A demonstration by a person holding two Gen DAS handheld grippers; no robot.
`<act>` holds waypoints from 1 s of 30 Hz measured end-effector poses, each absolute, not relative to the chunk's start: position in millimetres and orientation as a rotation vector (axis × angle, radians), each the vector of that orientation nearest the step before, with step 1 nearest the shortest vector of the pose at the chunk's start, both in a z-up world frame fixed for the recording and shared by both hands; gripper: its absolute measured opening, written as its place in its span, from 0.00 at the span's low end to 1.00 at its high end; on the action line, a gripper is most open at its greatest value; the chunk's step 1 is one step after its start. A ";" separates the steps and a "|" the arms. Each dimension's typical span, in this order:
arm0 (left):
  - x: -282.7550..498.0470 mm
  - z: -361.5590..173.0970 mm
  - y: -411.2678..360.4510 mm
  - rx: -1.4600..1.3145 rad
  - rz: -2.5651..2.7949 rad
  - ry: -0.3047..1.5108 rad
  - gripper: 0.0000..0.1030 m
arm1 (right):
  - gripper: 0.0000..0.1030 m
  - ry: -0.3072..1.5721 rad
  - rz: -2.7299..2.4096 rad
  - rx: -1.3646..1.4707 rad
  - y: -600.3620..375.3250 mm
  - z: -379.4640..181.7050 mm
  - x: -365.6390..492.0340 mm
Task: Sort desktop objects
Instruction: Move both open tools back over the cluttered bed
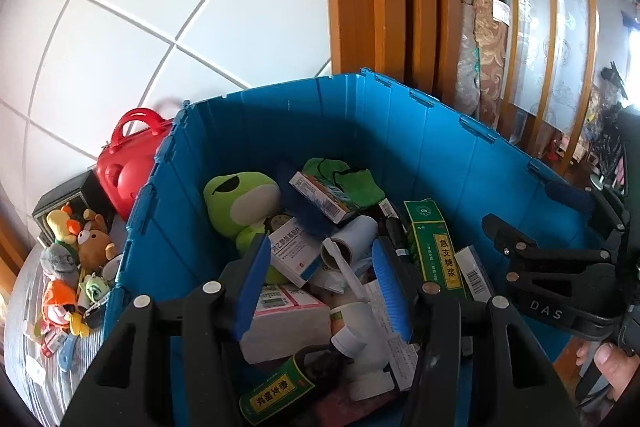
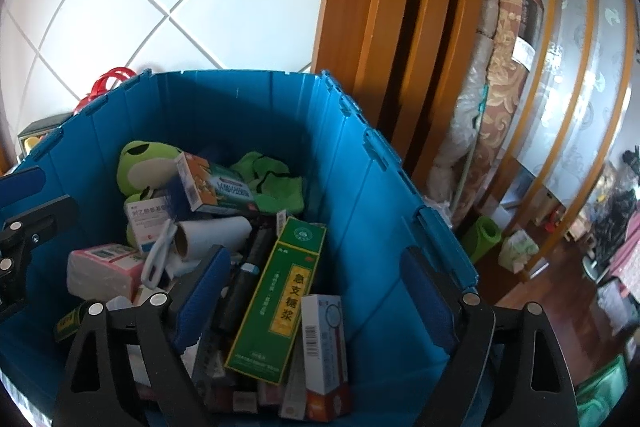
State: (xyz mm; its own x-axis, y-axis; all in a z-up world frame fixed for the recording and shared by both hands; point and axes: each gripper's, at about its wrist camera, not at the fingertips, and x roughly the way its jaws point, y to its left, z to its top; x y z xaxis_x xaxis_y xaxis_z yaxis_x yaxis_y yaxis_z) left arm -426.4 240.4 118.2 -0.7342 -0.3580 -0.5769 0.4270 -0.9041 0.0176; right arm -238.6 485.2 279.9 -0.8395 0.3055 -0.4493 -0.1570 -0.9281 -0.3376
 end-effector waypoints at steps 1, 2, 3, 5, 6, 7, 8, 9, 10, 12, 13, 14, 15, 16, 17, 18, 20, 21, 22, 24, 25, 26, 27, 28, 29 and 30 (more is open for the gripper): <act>-419.9 120.0 241.1 0.798 -2.583 0.164 0.51 | 0.86 -0.412 2.771 -0.746 486.5 280.2 -238.3; -414.6 121.7 242.0 0.783 -2.588 0.166 0.51 | 0.88 -0.395 2.777 -0.743 487.9 280.7 -237.5; -406.2 124.7 242.2 0.773 -2.596 0.169 0.51 | 0.91 -0.379 2.782 -0.739 488.6 281.2 -236.6; -393.0 130.2 240.3 0.740 -2.610 0.183 0.51 | 0.99 -0.343 2.785 -0.731 490.4 283.2 -234.0; -383.3 134.2 238.0 0.711 -2.610 0.193 0.51 | 1.00 -0.330 2.785 -0.719 489.6 284.1 -231.6; -371.5 138.7 234.9 0.672 -2.605 0.197 0.51 | 1.00 -0.322 2.790 -0.707 487.8 284.7 -229.3; -362.1 141.9 231.6 0.642 -2.595 0.196 0.55 | 1.00 -0.310 2.801 -0.696 484.9 285.4 -226.6; -350.4 144.8 226.4 0.611 -2.577 0.193 0.66 | 1.00 -0.302 2.814 -0.688 480.6 286.4 -224.3; -337.7 146.7 218.9 0.580 -2.556 0.193 0.71 | 1.00 -0.299 2.829 -0.678 474.9 288.1 -221.8; -313.3 147.4 200.0 0.538 -2.506 0.215 0.73 | 1.00 -0.297 2.870 -0.635 459.5 293.6 -215.8; -304.2 146.4 191.5 0.532 -2.484 0.228 0.73 | 1.00 -0.293 2.905 -0.600 448.2 297.6 -211.2; -290.8 144.1 177.7 0.525 -2.453 0.251 0.73 | 1.00 -0.287 2.931 -0.575 440.3 300.6 -208.5; -282.6 142.2 169.3 0.519 -2.434 0.264 0.73 | 1.00 -0.274 2.964 -0.546 430.0 304.1 -204.8; -269.4 138.4 153.8 0.514 -2.395 0.286 0.73 | 1.00 -0.257 2.999 -0.519 418.8 307.4 -201.4; -259.7 134.5 141.4 0.516 -2.361 0.301 0.73 | 1.00 -0.243 3.024 -0.499 409.9 310.0 -198.9; -243.8 128.1 122.0 0.521 -2.306 0.317 0.73 | 1.00 -0.233 3.049 -0.482 399.8 312.7 -197.2; -221.9 117.9 96.9 0.528 -2.239 0.337 0.73 | 1.00 -0.240 3.087 -0.454 372.5 316.5 -193.9; -203.9 109.6 76.3 0.534 -2.191 0.356 0.73 | 1.00 -0.253 3.098 -0.445 358.6 317.8 -193.3; -191.7 103.8 62.1 0.540 -2.162 0.371 0.73 | 1.00 -0.267 3.109 -0.438 343.2 318.2 -193.1; -163.1 89.6 31.7 0.553 -2.092 0.407 0.73 | 1.00 -0.300 3.135 -0.444 306.6 316.7 -194.2; -143.8 80.3 11.3 0.561 -2.047 0.432 0.73 | 1.00 -0.307 3.143 -0.450 292.3 315.8 -195.0; -123.9 70.1 -9.9 0.573 -2.002 0.459 0.73 | 1.00 -0.316 3.158 -0.460 272.3 314.6 -196.1; -106.4 60.9 -28.3 0.584 -1.962 0.483 0.73 | 1.00 -0.321 3.177 -0.463 253.1 313.5 -197.0; -91.4 52.9 -43.6 0.593 -1.927 0.501 0.73 | 1.00 -0.324 3.194 -0.461 237.3 311.9 -197.0; -76.1 44.8 -58.2 0.601 -1.890 0.516 0.73 | 1.00 -0.328 3.215 -0.454 218.0 310.0 -197.9; -57.7 34.2 -74.5 0.611 -1.846 0.532 0.73 | 1.00 -0.333 3.235 -0.451 200.9 307.1 -199.1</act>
State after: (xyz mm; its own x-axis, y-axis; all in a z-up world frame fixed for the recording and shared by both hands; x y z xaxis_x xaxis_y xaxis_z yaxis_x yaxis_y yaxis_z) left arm -57.7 -74.5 34.2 -0.2993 -0.7119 -0.6353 0.9409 -0.3310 -0.0724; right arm -199.1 200.9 307.1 -0.9525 -0.1110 -0.2837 0.1664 -0.9696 -0.1795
